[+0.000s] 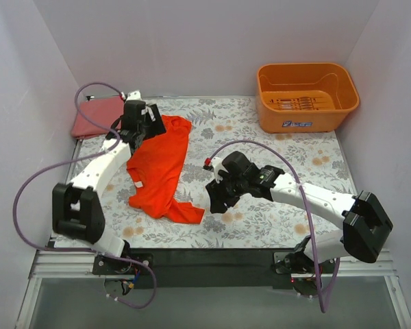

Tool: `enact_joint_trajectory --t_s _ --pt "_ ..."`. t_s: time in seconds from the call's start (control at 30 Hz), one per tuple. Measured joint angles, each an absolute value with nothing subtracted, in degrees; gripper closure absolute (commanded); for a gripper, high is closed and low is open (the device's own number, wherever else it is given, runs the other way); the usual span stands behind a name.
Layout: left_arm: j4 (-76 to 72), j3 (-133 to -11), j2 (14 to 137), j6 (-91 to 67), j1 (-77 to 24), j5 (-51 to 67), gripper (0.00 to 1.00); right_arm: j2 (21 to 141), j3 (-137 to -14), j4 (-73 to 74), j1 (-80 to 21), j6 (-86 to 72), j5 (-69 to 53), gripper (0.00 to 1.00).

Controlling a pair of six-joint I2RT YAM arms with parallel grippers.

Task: Fold and stack the t-shirts
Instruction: Flatten the tshirt out

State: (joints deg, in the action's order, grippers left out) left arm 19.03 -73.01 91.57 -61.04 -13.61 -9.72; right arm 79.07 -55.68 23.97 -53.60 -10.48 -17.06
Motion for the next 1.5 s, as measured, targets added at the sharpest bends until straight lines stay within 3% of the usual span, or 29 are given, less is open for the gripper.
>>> enact_joint_trajectory --t_s 0.13,0.27,0.53,0.87,1.37,1.5 --pt "21.5 -60.07 73.91 -65.93 -13.74 -11.11 0.24 79.37 -53.84 24.58 -52.05 -10.11 -16.12 0.42" --pt "24.03 -50.61 64.03 -70.17 -13.74 -12.4 0.27 81.49 -53.84 23.18 -52.25 -9.93 -18.06 0.43" --pt "33.26 -34.37 52.1 -81.67 -11.88 -17.32 0.25 88.4 -54.0 21.17 -52.6 -9.43 -21.58 0.43" --pt "30.59 -29.63 55.7 -86.96 -5.65 -12.71 0.26 94.04 -57.28 18.02 -53.71 -8.51 -24.23 0.43" --pt "26.65 -29.58 62.22 -86.85 -5.19 -6.7 0.26 106.78 -67.35 16.62 -58.48 -5.45 -20.67 0.39" --pt "26.26 -29.5 64.05 -86.85 -5.19 -5.48 0.33 108.81 -69.82 16.73 -59.64 -5.13 -20.1 0.46"
